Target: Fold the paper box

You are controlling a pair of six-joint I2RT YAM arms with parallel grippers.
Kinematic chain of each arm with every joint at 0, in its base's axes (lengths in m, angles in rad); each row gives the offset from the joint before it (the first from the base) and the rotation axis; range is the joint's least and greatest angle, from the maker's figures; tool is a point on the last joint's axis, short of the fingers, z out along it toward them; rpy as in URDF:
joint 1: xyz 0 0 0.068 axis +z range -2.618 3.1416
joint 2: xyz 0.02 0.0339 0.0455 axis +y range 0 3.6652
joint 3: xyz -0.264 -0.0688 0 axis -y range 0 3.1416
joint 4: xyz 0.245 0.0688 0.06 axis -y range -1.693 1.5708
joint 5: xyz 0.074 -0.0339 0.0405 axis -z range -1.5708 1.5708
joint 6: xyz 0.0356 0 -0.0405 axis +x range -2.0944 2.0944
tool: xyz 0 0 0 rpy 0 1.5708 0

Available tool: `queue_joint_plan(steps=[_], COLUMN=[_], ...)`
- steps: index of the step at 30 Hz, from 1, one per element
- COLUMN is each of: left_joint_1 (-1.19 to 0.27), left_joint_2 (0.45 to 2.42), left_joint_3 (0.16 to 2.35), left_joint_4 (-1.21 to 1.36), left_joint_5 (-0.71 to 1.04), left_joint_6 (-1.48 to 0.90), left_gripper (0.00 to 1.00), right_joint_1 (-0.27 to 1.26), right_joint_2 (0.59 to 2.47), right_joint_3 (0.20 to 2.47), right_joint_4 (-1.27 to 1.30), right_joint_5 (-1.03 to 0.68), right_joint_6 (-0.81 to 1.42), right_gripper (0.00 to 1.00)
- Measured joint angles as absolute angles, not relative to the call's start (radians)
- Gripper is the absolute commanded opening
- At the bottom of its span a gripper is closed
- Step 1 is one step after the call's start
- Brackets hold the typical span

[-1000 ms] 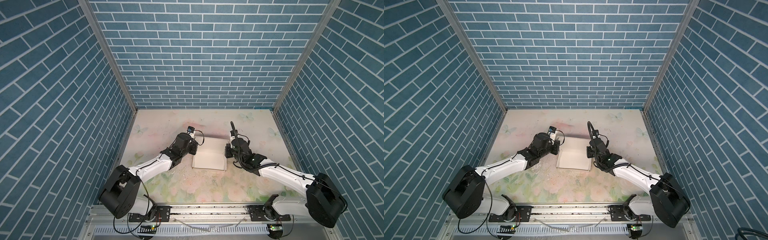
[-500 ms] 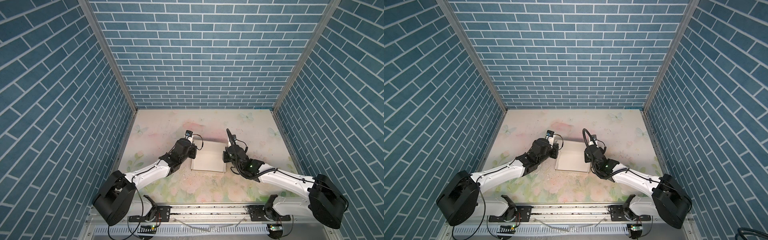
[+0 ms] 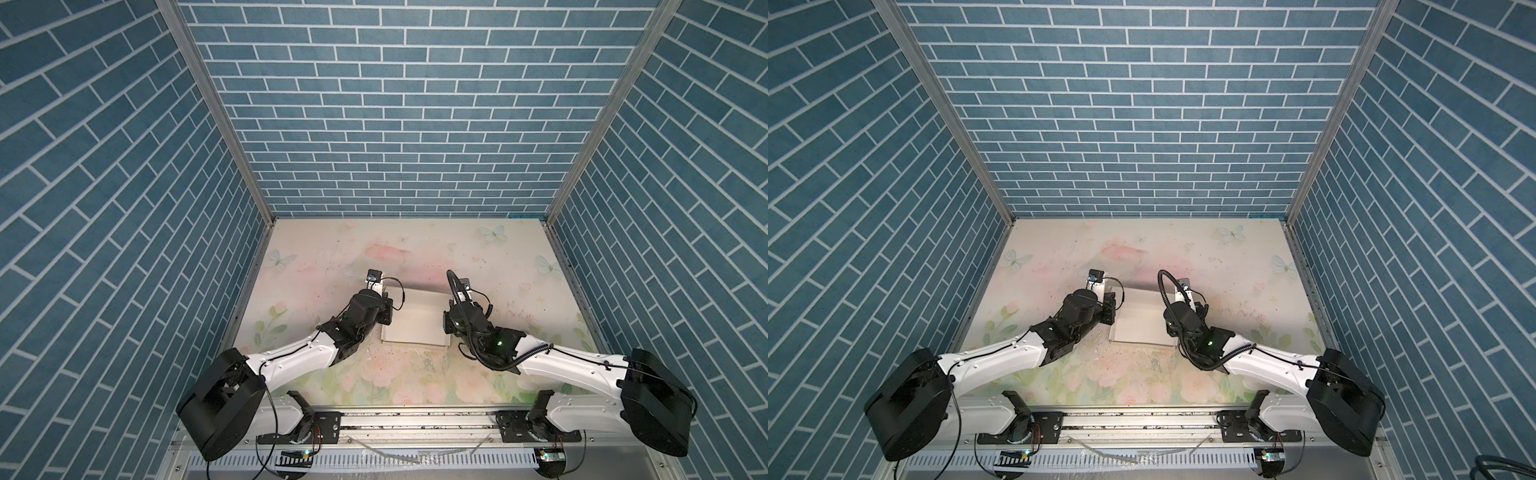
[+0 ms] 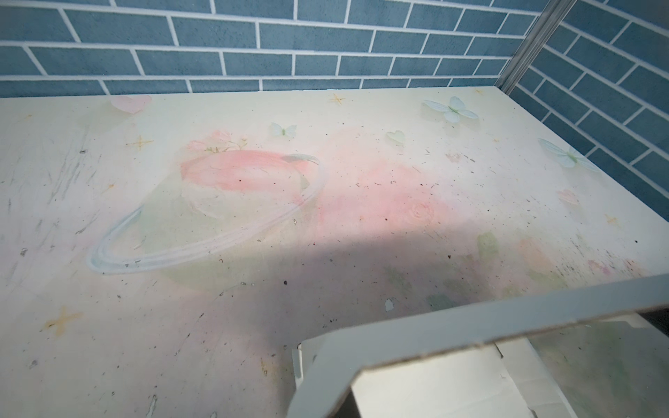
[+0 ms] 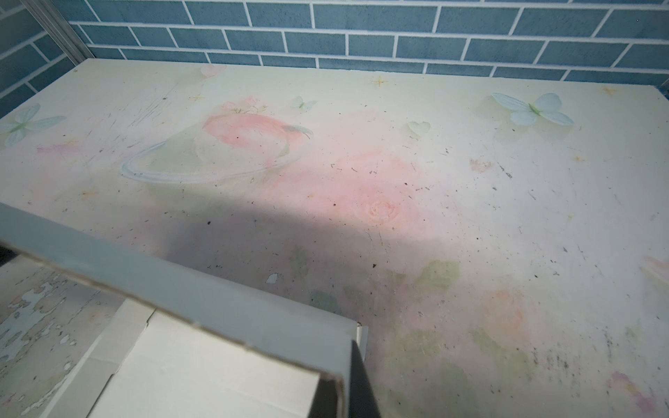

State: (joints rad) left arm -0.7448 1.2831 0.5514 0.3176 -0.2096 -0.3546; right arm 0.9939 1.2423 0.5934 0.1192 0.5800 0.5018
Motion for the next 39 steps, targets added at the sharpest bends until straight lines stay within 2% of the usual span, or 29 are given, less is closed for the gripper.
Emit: queue_joint_plan(steps=[22,28,34,39], left_joint_1=[-0.822,-0.846,-0.881,-0.891], left_joint_2=[1.190,1.154,1.142,1.131], left_joint_3=[0.432,0.398,0.391,0.381], left_joint_4=[0.308,0.305,0.309,0.311], left_joint_5=[-0.292,-0.320,-0.302,-0.290], left_joint_6=[-0.378,-0.379,-0.380,-0.380], left_gripper=[0.00,0.00,0.00,0.00], right_joint_1=[1.135,1.176,1.222,1.251], right_joint_2=[1.275,1.285,1.288,1.215], right_joint_3=[0.531,0.530,0.530,0.530], right_joint_4=[0.157,0.141,0.119,0.076], right_joint_5=[0.702,0.717,0.658,0.632], right_joint_6=[0.564,0.580,0.588,0.596], right_gripper=[0.02,0.13,0.24,0.29])
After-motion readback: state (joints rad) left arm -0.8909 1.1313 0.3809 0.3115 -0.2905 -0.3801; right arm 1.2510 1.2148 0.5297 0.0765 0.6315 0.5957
